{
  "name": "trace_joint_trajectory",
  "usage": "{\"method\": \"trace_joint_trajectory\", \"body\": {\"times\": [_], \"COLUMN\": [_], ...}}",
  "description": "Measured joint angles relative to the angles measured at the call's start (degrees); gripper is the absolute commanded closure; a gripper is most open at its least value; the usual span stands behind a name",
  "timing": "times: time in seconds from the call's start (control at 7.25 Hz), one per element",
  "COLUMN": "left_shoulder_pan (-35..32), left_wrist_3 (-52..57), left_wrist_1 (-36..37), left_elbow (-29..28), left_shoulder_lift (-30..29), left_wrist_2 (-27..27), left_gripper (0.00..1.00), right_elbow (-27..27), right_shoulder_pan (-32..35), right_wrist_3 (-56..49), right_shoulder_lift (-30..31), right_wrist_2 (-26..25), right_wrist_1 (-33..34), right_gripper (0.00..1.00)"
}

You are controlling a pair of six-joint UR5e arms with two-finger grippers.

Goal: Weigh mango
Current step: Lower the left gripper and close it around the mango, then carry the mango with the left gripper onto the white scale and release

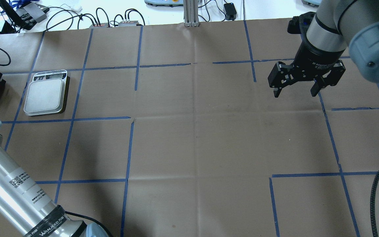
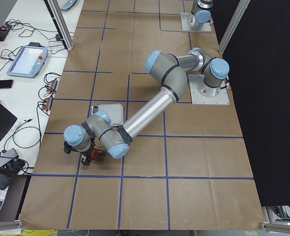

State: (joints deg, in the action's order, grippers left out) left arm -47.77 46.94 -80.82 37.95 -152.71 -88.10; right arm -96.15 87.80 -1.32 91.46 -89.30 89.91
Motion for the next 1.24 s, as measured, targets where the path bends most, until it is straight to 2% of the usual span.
{"method": "trace_joint_trajectory", "body": {"times": [0.14,0.55,0.69,0.97,1.24], "left_shoulder_pan": [0.0,-0.1,-0.1,-1.3,-5.9], "left_wrist_3": [-0.1,-0.3,-0.6,-4.4,-13.0], "left_wrist_1": [0.0,-0.5,-1.6,-8.4,-13.0], "left_elbow": [0.1,-0.1,0.1,1.6,7.7], "left_shoulder_lift": [-0.1,1.0,3.0,8.6,14.3], "left_wrist_2": [0.0,-0.4,-0.6,-0.6,-0.4], "left_gripper": [0.44,0.46,0.46,0.51,0.52], "right_elbow": [0.0,0.0,0.0,0.0,0.0], "right_shoulder_pan": [0.0,0.0,0.0,0.0,0.0], "right_wrist_3": [0.0,0.0,0.0,0.0,0.0], "right_shoulder_lift": [0.0,0.0,0.0,0.0,-0.1], "right_wrist_2": [0.0,0.0,0.0,0.0,0.0], "right_wrist_1": [0.0,0.0,0.0,0.0,0.0], "right_gripper": [0.0,0.0,0.0,0.0,0.0]}}
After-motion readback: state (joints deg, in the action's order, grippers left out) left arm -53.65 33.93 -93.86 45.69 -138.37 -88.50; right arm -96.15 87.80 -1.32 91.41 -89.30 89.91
